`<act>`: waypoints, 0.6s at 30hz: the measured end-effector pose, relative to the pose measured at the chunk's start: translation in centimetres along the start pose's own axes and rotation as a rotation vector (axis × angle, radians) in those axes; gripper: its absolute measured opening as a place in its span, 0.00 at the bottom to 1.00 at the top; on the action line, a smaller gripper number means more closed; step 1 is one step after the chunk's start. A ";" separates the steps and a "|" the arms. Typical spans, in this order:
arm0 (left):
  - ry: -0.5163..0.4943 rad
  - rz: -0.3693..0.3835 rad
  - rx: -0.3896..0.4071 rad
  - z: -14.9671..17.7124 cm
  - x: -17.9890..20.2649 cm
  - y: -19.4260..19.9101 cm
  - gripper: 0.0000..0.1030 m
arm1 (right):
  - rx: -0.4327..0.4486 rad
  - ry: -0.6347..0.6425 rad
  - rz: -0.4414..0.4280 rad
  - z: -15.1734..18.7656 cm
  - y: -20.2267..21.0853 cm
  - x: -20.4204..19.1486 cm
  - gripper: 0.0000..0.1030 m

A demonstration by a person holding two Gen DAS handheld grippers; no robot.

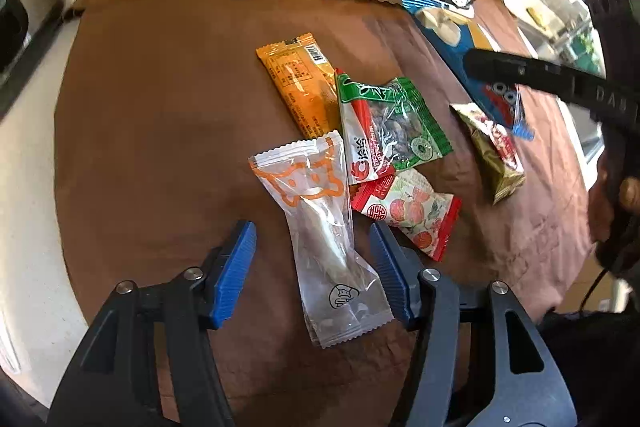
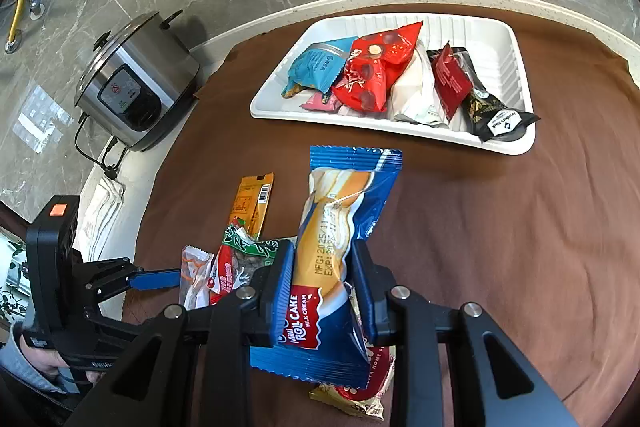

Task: Organize snacks
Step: 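Lift the blue Roll Cake packet with right tool while left tool opens over clear packet, then grasp the clear packet with left tool while right tool carries Roll Cake packet to tray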

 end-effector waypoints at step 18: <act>0.043 0.050 0.069 0.3 -1.7 1.2 0.16 | 0.008 0.004 0.010 -0.1 0.1 0.0 0.31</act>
Point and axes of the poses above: each gripper's, at about its wrist camera, not at the fingertips, and y roughly against the way its jaws point, x to its right, z to its underside, the point moved 3 cm from there along -y, roughly the way its jaws point, and after that the axes turned 15 degrees about -x, right-handed, at the moved point
